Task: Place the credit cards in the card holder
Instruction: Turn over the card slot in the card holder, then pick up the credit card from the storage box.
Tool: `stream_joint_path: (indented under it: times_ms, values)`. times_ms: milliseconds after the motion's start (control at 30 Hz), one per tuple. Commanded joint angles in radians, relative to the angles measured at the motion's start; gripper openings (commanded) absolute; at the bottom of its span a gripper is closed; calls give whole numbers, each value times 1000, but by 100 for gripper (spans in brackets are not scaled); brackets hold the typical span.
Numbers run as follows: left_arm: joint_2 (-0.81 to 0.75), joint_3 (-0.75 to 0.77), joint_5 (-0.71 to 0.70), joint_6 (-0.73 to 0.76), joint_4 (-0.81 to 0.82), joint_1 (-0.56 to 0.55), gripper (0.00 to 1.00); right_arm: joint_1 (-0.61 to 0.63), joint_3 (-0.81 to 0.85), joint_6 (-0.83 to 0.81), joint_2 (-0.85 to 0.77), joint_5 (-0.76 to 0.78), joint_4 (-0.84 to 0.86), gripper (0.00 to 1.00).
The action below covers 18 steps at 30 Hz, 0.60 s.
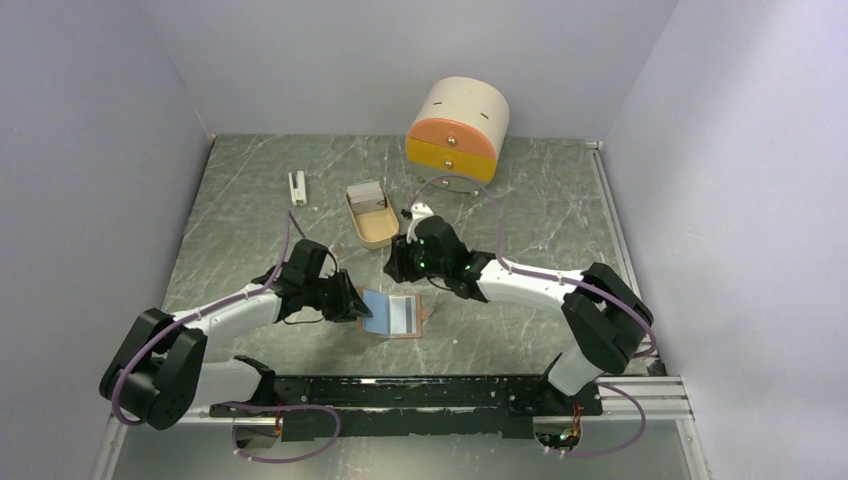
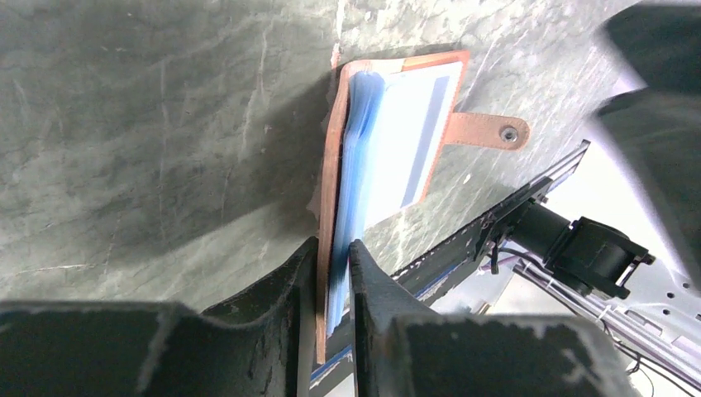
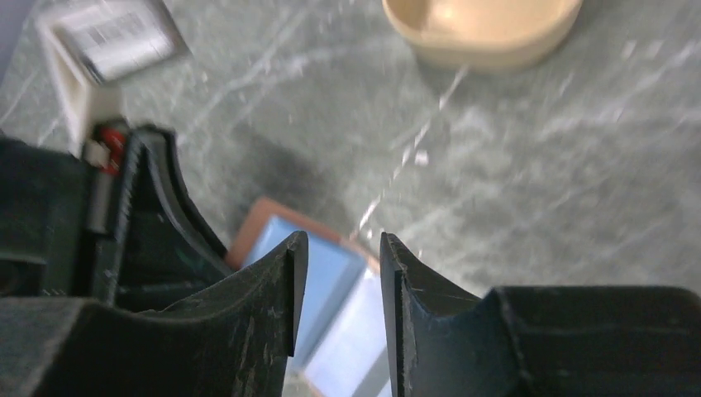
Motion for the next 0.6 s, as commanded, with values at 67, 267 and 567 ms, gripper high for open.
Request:
stream_joint_path:
  times_ms: [67, 267, 567]
  values:
    - [-21, -48, 62, -23, 74, 6, 24, -52, 121, -314, 37, -7, 70, 43]
    - [-47, -56, 67, -24, 68, 6, 25, -135, 337, -566, 196, -204, 42, 46]
    - [-58, -93, 92, -43, 110, 6, 25, -136, 506, -978, 366, -171, 89, 55]
